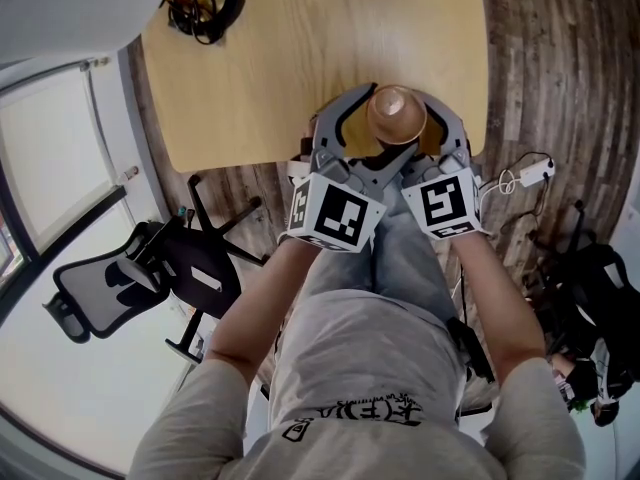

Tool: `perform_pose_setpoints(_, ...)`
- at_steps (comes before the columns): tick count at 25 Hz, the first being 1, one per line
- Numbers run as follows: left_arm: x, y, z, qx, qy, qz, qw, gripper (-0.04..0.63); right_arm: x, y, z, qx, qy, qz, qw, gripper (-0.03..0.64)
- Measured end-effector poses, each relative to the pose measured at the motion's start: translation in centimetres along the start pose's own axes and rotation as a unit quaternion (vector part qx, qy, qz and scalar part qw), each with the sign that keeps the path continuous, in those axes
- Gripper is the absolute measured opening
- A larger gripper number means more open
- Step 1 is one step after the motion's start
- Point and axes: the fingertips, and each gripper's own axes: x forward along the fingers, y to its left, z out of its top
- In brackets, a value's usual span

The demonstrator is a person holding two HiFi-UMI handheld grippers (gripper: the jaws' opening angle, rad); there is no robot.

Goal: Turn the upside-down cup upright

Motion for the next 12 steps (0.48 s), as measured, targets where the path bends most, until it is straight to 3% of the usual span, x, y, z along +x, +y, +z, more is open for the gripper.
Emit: perform_pose_setpoints(12,-0.13,-0.12,0.49,-0.010,-0.022,-0.003,0.9997,0.370,-0.02,0.00,0.12,0.006,-0.010,0.008,1.000,0.325)
